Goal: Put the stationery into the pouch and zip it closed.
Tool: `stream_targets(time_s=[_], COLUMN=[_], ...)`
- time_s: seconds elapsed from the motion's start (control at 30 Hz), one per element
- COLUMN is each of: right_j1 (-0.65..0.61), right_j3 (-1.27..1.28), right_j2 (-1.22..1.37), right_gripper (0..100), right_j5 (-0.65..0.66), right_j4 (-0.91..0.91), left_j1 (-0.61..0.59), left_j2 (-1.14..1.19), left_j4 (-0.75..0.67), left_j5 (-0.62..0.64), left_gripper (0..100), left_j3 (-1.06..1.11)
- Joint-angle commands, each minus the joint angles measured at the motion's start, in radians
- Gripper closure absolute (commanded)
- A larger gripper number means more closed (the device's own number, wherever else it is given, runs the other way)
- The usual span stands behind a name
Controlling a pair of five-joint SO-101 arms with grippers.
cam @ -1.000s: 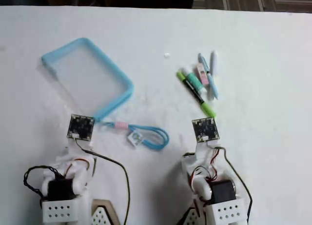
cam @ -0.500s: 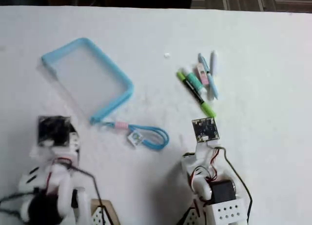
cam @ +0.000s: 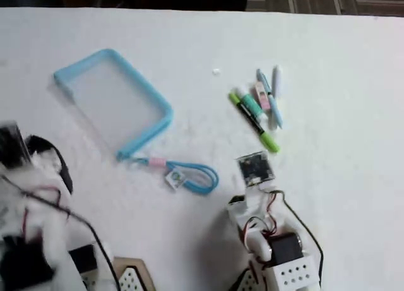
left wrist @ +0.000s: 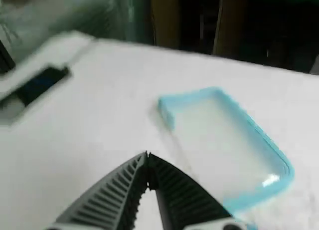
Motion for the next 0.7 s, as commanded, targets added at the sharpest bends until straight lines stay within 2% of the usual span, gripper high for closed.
stream_targets(time_s=[0.0,0.03,0.13,0.23,0.5,0.67], right_j1=[-0.044,-0.033,-0.048,-0.125,-0.318,-0.429], right_j3=[-0.068,-0.114,-0.270,-0.393,-0.872,-1.146], right_j2=[-0.005,-0.002,0.016,0.143,0.961,1.445], right_gripper=[95.3,96.1,96.4,90.4,88.2,81.8], right_j5=[0.502,0.569,0.546,0.565,0.566,0.568], right_j4=[-0.070,-0.104,-0.171,-0.143,-0.071,-0.076], left_j1=[0.016,0.016,0.016,0.016,0.016,-0.068], left_j2=[0.289,0.341,0.444,0.460,0.386,0.302], left_j4=[0.184,0.232,0.324,0.348,0.301,0.229], left_j5=[0.074,0.072,0.072,0.071,0.057,-0.180], left_gripper=[97,97,97,97,97,97], left_j3=[-0.216,-0.245,-0.273,-0.269,-0.193,-0.137])
